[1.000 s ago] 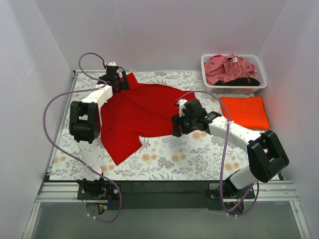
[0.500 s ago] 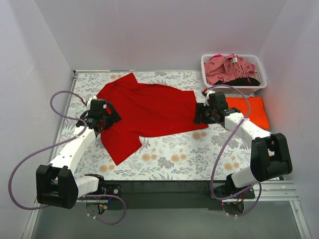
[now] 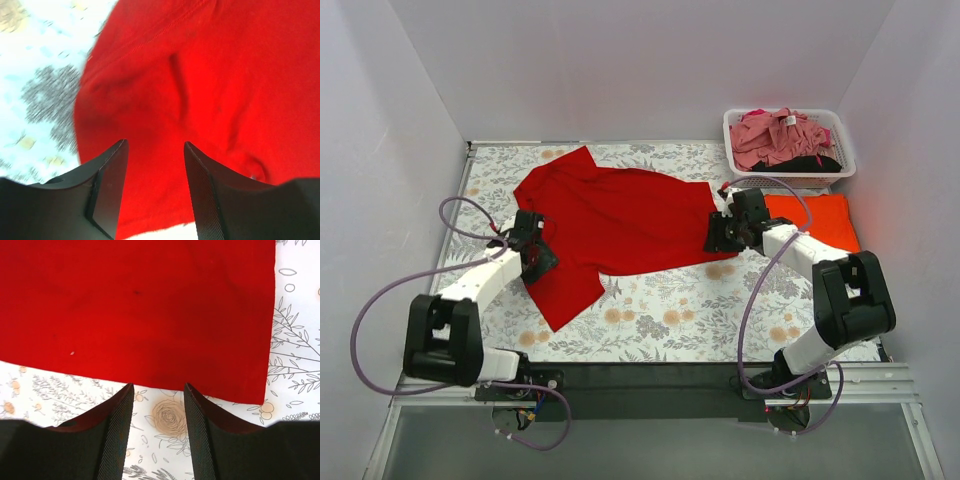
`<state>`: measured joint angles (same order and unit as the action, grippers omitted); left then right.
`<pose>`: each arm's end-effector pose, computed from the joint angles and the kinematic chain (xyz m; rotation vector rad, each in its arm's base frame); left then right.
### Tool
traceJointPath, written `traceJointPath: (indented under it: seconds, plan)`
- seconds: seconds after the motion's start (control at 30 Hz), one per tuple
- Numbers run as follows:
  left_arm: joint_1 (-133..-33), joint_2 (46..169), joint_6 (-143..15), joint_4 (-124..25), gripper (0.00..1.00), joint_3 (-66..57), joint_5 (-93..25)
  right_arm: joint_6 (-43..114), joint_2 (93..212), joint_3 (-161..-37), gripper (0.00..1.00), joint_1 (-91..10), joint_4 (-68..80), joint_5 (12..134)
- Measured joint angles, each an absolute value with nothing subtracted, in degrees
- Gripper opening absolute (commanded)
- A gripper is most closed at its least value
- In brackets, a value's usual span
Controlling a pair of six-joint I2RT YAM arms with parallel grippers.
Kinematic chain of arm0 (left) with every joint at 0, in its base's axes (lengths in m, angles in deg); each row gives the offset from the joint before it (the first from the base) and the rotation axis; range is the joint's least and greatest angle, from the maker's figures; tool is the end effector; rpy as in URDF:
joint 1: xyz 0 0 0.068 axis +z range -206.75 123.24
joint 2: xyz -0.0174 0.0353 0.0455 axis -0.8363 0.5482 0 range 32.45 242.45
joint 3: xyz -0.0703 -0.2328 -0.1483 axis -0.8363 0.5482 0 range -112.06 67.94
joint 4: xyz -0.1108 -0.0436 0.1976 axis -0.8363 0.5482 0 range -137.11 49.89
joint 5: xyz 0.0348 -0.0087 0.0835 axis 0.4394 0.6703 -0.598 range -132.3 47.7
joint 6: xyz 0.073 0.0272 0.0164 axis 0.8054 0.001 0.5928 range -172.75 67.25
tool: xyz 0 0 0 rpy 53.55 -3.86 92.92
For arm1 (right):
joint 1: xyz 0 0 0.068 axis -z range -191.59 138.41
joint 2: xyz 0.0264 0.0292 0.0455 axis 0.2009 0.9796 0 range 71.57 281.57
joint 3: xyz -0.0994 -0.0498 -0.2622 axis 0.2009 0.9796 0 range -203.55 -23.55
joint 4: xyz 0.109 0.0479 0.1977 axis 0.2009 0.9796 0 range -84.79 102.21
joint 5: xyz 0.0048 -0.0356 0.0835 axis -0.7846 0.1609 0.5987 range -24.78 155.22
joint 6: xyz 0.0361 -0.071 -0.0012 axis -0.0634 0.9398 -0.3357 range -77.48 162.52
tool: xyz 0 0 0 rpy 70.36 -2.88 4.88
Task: Fold and stack the t-shirts
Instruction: Flatten the tshirt out
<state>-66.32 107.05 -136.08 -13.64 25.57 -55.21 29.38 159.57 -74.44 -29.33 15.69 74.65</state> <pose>0.2152 -0.0208 0.1894 -1.6616 2.1056 -0.2092 0.2929 0.1056 0.2051 -0.1754 2.4286 0.4448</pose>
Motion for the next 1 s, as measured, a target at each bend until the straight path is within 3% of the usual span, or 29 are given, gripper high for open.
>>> traceJointPath:
  seconds: [0.43, 0.73, 0.87, 1.0]
  plan:
    - [-63.54, 125.92, -132.73, -18.58, 0.47, 15.58, -57.79, 28.89, 168.29, -76.39, 0.46, -25.98, 12.91, 72.88]
    - [-60.96, 135.84, -127.86, -19.72, 0.66, 3.71, -56.43, 27.61, 169.58, -77.48, 0.48, -22.95, 11.12, 72.88]
    - [-60.94, 133.33, -128.14, -17.70, 0.70, 4.52, -56.63, 27.67, 168.91, -77.57, 0.56, -22.86, 11.86, 72.84]
    - [-60.81, 122.66, -129.78, -13.51, 0.69, 8.70, -59.23, 27.65, 165.28, -77.55, 0.68, -23.58, 13.42, 72.56]
